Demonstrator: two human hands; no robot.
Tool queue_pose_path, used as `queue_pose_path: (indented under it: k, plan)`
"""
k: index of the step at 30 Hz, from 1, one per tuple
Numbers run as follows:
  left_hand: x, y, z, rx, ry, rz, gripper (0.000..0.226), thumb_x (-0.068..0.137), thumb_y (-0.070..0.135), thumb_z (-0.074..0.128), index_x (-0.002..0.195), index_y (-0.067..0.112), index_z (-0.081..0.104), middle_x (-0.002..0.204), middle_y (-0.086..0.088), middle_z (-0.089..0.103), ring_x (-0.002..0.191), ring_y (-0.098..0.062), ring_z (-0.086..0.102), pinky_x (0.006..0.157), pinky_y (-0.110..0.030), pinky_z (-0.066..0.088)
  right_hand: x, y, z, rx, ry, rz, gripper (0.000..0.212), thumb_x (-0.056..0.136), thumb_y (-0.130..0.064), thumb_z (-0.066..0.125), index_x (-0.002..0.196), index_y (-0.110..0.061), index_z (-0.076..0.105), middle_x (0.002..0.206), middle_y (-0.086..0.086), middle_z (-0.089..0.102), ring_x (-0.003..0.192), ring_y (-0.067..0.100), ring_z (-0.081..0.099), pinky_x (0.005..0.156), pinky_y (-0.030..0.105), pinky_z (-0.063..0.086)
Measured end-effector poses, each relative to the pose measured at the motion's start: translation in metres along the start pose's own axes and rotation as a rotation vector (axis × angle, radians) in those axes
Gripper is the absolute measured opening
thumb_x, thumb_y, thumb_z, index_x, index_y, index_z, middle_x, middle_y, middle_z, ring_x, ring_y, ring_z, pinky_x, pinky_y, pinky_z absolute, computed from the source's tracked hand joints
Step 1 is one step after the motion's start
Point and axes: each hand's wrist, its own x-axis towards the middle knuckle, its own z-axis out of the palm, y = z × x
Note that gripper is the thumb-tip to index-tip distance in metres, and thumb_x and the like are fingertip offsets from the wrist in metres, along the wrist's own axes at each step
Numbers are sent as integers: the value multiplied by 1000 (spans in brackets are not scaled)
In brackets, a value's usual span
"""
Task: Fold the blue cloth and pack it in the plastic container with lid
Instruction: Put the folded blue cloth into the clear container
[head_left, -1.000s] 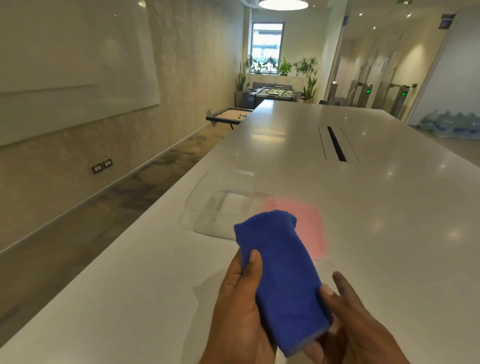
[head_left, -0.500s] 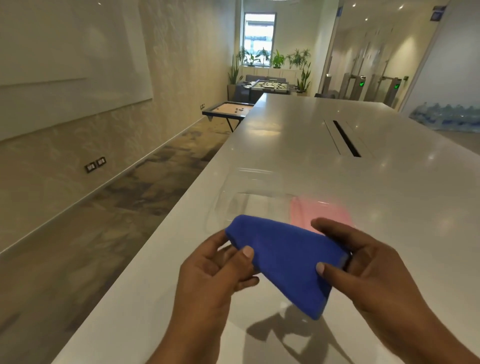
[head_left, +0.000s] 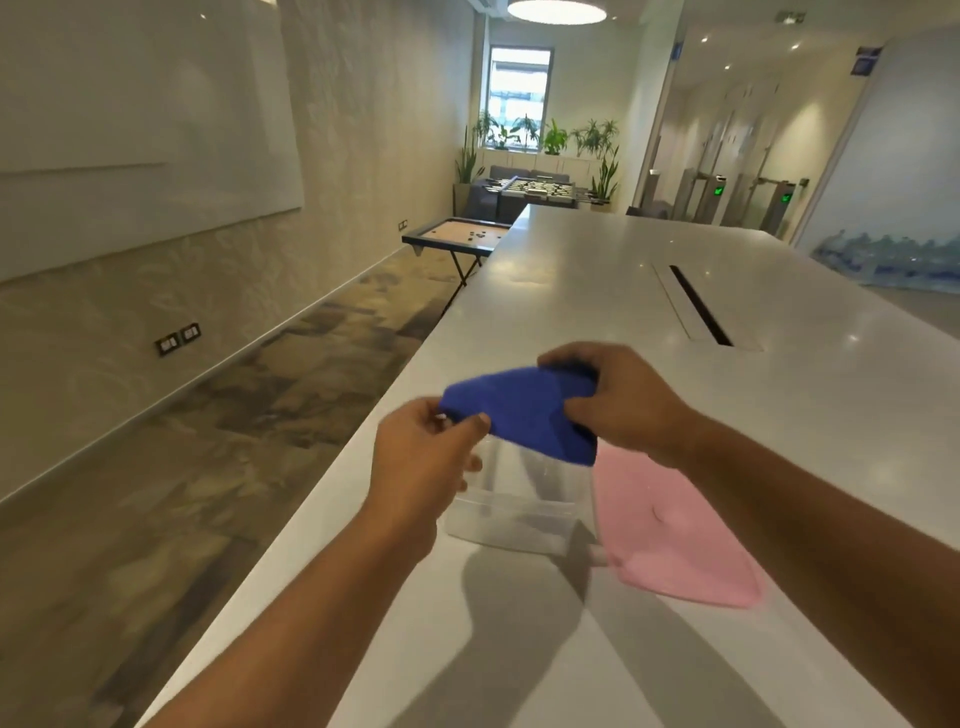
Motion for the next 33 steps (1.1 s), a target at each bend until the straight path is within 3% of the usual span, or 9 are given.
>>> queue_pose_path:
  k: [4,6,9,13,18,21,24,27,33]
  plan:
    - [8,-31,5,202,72,13,17,78,30,79,75,33,63,70,8,70,55,-8,65,50,-20,50,8,26,17,-189,-109,-15,50,71,0,62,116,-19,67,115,-3,65,109,17,59,91,24,47]
    - [9,-37,6,259,88,52,18,75,34,81,75,34,63,68,11,69,61,-8,67,58,-22,52,12,30,21,-212,-101,-48,48,71,-2,62,116,-19,68,115,-5,63,109,15,57,95,28,47]
    - [7,-42,4,236,105,76,15,75,42,78,76,32,67,68,7,71,63,-10,68,62,-27,55,16,31,28,-176,-110,-44,44,73,-2,62,113,-20,69,108,-9,63,103,11,59,86,15,45]
    - [17,-27,1,187,111,122,21,82,46,70,68,29,69,63,9,72,47,-2,60,54,-30,49,26,22,26,-17,-3,-64,43,74,4,62,109,-21,71,107,-2,71,101,13,65,91,23,50]
    - [39,-7,-8,169,117,225,25,85,33,70,63,21,69,44,11,60,36,-1,48,42,-15,41,32,16,9,152,152,-176,50,71,11,58,112,-15,70,110,5,71,102,13,67,93,22,52]
    - [45,-22,-13,364,3,78,40,82,37,71,62,3,65,36,10,45,32,-3,36,41,-21,33,25,25,13,-94,-6,-57,47,70,8,61,111,-13,72,108,2,71,100,16,66,91,20,49]
    - [43,-37,-9,494,-83,12,46,78,50,71,69,4,68,48,2,52,45,-12,47,48,-28,39,18,30,18,-321,-157,-43,39,74,-6,63,110,-17,73,107,-2,71,96,14,63,83,14,45]
    - [40,-44,-8,487,16,47,44,78,56,69,66,14,66,54,0,61,51,-15,56,49,-29,46,17,27,25,-566,-300,-20,35,82,-25,61,115,-24,70,110,-4,71,99,16,62,87,28,50]
    - [19,-72,-13,280,243,87,55,80,68,47,68,16,63,60,2,63,58,-13,59,50,-23,44,25,19,32,-954,-248,-99,46,82,-50,59,121,-26,65,117,-2,69,111,24,55,93,38,44]
